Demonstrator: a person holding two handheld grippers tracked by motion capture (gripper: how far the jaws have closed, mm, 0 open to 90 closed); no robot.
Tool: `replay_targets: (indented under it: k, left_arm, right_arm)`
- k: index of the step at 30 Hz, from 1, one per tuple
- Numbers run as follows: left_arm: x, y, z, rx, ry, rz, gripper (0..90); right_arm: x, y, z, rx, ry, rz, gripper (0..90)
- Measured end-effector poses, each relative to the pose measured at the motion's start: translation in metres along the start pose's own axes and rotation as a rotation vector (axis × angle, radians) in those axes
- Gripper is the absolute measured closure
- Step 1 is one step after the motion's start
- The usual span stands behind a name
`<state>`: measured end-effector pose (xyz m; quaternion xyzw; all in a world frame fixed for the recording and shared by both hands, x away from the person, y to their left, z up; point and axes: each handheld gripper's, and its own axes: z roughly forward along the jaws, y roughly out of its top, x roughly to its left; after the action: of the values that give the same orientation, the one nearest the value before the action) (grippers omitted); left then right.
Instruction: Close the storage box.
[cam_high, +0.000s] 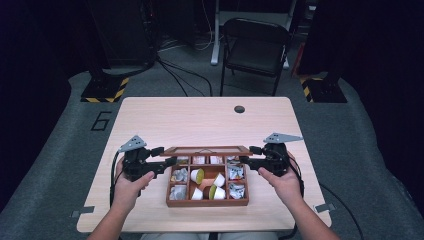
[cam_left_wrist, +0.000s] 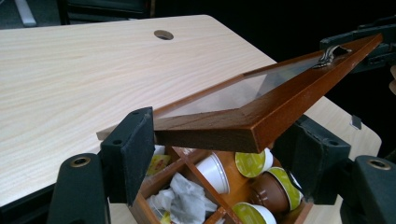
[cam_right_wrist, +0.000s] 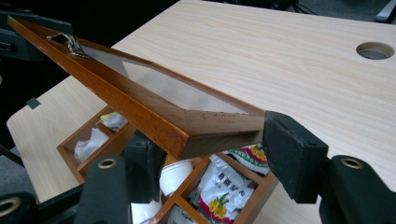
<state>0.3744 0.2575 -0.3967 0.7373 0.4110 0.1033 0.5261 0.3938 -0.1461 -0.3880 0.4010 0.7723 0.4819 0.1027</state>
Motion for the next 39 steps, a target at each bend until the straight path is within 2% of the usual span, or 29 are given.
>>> replay_targets:
  k: [5,10,15,20,23,25,31,39]
  left_arm:
    - [-0.003,-0.004,-0.004,0.003,-0.003,-0.009,31.1]
    - [-0.006,-0.008,-0.005,0.021,0.003,-0.006,31.3]
    - [-0.014,-0.021,-0.008,0.038,0.026,0.001,31.4]
    - [-0.018,-0.035,-0.01,0.045,0.026,-0.004,31.9]
    - [-0.02,-0.042,-0.01,0.054,0.039,0.019,31.9]
    - [-0.022,-0.046,-0.009,0.056,0.047,0.019,31.9]
    - [-0.023,-0.058,-0.009,0.063,0.048,0.007,32.6]
    - [-0.021,-0.074,-0.007,0.083,0.053,0.018,32.7]
  right_arm:
    - [0.002,-0.007,-0.004,-0.005,0.004,0.005,42.5]
    - [0.008,-0.015,-0.008,-0.018,-0.016,-0.023,45.2]
    - [0.014,-0.027,-0.011,-0.017,-0.019,-0.025,46.0]
    - [0.018,-0.042,-0.012,-0.008,-0.028,-0.022,45.9]
    - [0.019,-0.05,-0.011,-0.003,-0.025,-0.017,45.9]
    - [0.019,-0.055,-0.01,-0.003,-0.025,-0.015,45.5]
    - [0.022,-0.065,-0.01,0.008,-0.035,-0.017,45.1]
    - [0.022,-0.082,-0.005,0.023,-0.032,-0.027,43.7]
